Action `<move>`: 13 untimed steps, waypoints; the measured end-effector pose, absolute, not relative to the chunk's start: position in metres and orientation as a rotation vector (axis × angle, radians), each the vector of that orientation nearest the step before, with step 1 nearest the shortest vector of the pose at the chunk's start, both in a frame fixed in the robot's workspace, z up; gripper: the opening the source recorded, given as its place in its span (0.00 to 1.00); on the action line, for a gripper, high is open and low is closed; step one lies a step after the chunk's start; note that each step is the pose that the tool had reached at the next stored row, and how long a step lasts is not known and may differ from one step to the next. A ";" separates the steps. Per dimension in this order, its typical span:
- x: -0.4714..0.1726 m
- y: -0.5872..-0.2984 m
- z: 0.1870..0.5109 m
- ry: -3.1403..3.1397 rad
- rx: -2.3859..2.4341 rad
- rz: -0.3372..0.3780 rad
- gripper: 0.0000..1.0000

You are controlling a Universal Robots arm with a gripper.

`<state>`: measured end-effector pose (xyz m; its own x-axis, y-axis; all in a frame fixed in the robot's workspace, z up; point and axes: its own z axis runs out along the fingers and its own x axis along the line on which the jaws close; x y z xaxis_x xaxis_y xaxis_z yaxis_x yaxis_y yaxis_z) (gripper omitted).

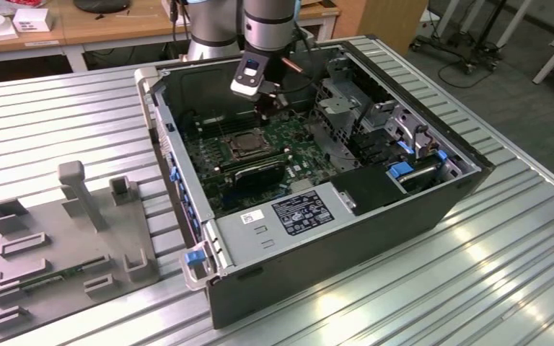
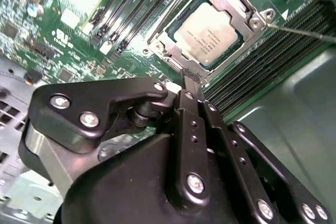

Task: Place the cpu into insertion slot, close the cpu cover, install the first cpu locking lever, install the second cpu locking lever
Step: 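Close the cpu cover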

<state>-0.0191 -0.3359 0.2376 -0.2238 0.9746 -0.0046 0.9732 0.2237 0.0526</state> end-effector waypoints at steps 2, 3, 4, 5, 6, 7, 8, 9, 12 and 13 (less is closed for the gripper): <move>-0.019 -0.336 0.237 2.464 1.890 0.061 0.10; -0.019 -0.336 0.237 2.482 1.867 0.061 0.10; -0.019 -0.336 0.237 2.499 1.844 0.062 0.10; -0.019 -0.336 0.237 2.516 1.822 0.062 0.10; -0.019 -0.336 0.237 2.533 1.799 0.063 0.10; -0.019 -0.336 0.237 2.549 1.777 0.063 0.10; -0.019 -0.336 0.236 2.565 1.754 0.064 0.10; -0.019 -0.336 0.236 2.582 1.730 0.064 0.10; -0.019 -0.336 0.236 2.629 1.660 0.065 0.10; -0.019 -0.336 0.236 2.644 1.636 0.066 0.10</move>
